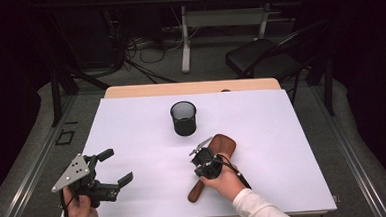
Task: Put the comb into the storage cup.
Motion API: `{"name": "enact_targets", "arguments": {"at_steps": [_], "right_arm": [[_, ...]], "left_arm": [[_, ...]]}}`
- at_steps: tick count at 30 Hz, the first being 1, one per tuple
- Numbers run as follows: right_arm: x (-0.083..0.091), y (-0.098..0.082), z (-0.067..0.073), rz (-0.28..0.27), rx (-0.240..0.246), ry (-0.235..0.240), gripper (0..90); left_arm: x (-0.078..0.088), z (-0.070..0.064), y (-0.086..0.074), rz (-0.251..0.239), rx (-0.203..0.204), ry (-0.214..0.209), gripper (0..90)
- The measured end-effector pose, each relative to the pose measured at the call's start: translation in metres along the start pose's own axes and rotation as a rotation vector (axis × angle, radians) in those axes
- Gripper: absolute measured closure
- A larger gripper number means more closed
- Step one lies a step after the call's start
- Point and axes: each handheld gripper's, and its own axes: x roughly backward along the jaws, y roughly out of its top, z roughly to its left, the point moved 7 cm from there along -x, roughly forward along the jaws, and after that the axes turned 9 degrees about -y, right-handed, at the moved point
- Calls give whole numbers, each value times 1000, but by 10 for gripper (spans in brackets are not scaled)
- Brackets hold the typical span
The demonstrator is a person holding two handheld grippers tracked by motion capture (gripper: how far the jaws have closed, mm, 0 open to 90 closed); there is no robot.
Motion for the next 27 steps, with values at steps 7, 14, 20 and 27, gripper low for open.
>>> {"name": "enact_targets", "arguments": {"at_steps": [7, 14, 20, 27], "right_arm": [[8, -18, -2, -31, -12, -4, 883], [18, -33, -12, -70, -85, 19, 883], [27, -45, -18, -90, -120, 29, 879], [36, -58, -22, -101, -129, 12, 878]], "left_arm": [[0, 0, -1, 2, 3, -3, 4], [0, 0, 0, -2, 3, -3, 4], [-1, -1, 0, 0, 1, 1, 4], [-1, -1, 0, 0, 2, 1, 4]]}}
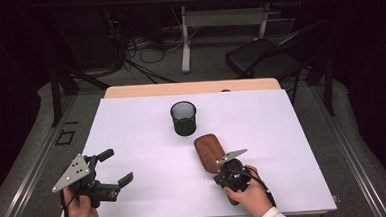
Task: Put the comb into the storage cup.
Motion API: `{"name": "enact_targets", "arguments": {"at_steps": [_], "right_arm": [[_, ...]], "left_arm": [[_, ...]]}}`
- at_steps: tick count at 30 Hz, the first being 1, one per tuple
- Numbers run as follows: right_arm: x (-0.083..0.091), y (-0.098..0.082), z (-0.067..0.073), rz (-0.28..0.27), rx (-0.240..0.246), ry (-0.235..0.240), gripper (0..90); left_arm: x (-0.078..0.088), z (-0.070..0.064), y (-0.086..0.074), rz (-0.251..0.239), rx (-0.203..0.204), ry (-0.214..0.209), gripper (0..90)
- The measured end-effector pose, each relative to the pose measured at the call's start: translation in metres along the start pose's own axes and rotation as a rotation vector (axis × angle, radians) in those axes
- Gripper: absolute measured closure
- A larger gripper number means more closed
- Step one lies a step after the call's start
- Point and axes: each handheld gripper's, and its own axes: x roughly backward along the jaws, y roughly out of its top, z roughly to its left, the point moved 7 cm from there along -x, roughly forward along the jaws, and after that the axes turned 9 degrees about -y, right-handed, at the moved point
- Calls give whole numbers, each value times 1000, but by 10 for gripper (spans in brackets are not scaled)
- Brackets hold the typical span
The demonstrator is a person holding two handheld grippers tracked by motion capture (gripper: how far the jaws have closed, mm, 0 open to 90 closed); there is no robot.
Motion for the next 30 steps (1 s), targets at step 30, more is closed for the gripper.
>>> {"name": "enact_targets", "arguments": {"at_steps": [30], "right_arm": [[21, -8, -11, -59, -33, -8, 748]], "left_arm": [[0, 0, -1, 2, 1, 3, 4]]}}
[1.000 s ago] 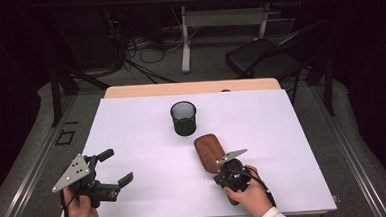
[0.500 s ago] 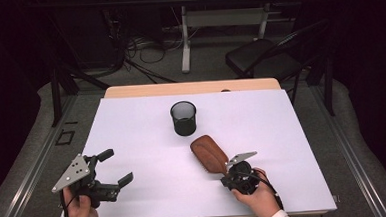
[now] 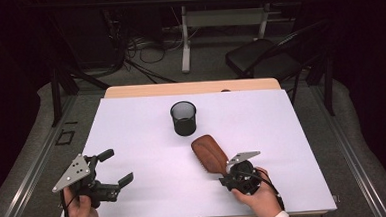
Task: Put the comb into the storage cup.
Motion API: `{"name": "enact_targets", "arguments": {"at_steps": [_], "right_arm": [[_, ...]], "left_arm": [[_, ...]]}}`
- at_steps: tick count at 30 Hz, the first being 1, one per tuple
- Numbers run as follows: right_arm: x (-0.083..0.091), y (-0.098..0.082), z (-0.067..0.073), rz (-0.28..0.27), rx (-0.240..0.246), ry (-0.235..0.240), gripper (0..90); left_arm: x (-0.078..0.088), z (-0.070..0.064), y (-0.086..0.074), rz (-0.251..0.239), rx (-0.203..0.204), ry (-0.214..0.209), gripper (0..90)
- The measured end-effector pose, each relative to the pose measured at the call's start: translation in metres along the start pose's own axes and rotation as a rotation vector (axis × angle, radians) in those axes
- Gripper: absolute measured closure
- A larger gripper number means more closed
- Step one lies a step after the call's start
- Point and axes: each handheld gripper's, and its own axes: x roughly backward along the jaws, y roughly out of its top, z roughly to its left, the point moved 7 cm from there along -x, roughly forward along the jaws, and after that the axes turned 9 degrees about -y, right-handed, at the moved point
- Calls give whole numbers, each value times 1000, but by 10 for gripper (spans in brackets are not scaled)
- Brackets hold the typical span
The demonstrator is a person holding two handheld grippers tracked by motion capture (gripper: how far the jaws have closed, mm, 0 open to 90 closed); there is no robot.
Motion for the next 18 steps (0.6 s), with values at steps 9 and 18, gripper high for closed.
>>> {"name": "enact_targets", "arguments": {"at_steps": [9, 18], "right_arm": [[9, 5, -5, -10, 2, -35, 616], [5, 6, -8, 16, -5, -69, 475]], "left_arm": [[0, 0, 0, 1, 2, -4, 4], [0, 0, 0, 1, 3, -4, 4]]}}
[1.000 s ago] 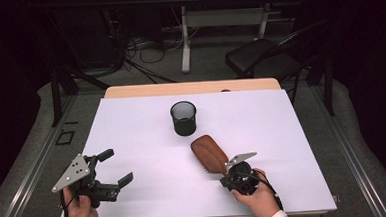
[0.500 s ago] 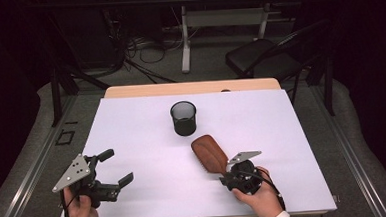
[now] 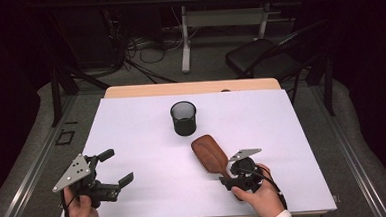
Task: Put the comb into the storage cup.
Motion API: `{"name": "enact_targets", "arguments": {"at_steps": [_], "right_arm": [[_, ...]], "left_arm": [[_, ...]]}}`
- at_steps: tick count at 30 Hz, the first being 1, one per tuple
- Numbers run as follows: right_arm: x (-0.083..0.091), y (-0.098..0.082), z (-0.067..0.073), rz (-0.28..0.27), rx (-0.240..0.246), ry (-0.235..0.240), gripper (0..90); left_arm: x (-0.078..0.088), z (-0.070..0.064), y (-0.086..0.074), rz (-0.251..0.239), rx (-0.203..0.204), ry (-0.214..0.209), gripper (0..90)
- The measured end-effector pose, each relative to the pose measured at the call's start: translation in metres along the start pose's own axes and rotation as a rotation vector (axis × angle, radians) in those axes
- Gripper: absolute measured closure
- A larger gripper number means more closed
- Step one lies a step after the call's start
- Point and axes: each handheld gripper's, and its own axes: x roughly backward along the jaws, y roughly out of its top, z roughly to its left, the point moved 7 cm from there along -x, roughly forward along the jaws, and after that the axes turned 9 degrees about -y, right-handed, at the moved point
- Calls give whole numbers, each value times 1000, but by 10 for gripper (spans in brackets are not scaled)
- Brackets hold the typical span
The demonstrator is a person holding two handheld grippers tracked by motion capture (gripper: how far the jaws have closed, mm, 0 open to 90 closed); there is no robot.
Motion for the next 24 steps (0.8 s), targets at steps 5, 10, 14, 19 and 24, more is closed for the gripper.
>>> {"name": "enact_targets", "arguments": {"at_steps": [5, 10, 14, 19, 24], "right_arm": [[-4, 1, -1, 22, 11, -2, 452], [-10, 3, -1, 40, 29, -15, 471], [-14, 5, -2, 72, 30, -21, 495], [-19, 7, -1, 103, 31, -27, 500], [-26, 8, -3, 139, 43, -33, 507]], "left_arm": [[0, 0, 0, 2, -2, -3, 4], [0, 0, 0, 2, -2, -2, 4], [0, 0, 0, 2, -2, -3, 4], [0, 0, 0, 1, 1, 0, 4], [1, 0, 0, -7, 7, -3, 4]]}}
